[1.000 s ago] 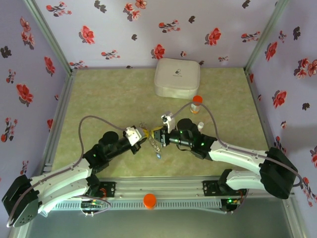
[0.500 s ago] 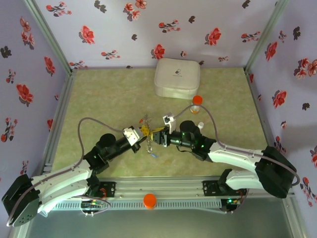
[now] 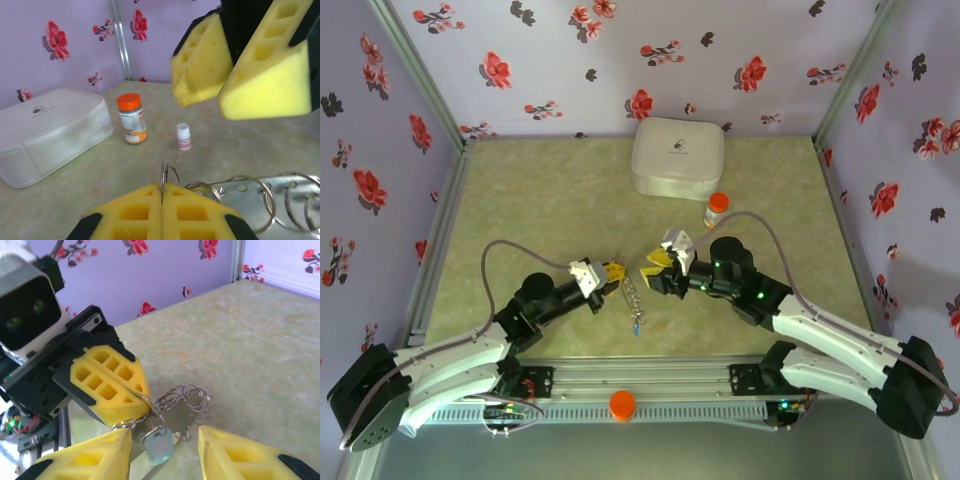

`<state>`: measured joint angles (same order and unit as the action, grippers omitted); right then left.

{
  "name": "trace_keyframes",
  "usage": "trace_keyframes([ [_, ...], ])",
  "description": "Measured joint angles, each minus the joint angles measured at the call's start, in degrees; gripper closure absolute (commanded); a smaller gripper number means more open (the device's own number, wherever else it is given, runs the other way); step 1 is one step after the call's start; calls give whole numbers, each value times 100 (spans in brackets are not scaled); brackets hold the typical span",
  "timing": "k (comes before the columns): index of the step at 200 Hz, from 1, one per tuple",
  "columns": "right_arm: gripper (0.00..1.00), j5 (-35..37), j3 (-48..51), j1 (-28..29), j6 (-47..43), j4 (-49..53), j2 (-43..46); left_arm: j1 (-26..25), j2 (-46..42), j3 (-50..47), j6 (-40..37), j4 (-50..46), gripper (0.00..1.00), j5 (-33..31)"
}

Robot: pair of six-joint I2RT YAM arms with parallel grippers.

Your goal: Put the keys on the keyring

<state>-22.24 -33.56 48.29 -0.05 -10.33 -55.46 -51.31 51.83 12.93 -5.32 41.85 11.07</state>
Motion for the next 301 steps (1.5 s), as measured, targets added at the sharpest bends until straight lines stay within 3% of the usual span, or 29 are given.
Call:
trace_keyframes([
  [38,64,-404,-26,-61,-446,308,-369,11,256,-9,92,328,100,546],
  [97,79,-728,-422,-199,-1880,1353,-372,22,457,-9,-2,466,100,1064],
  [169,84,-1034,-466,-219,-2096,1582,-468,22,490,-9,-111,490,100,1174],
  [206,100,-1106,-466,-221,-2074,1565,-490,22,511,-9,-127,490,100,1211],
  [261,100,-1270,-468,-260,-1971,1325,-857,22,601,-9,-63,610,100,1259],
  [278,81,-1318,-461,-262,-1829,1156,-942,24,673,-9,-13,723,100,1276],
  [301,71,-1263,-247,-260,-1746,776,-699,33,682,-9,35,896,100,1298],
])
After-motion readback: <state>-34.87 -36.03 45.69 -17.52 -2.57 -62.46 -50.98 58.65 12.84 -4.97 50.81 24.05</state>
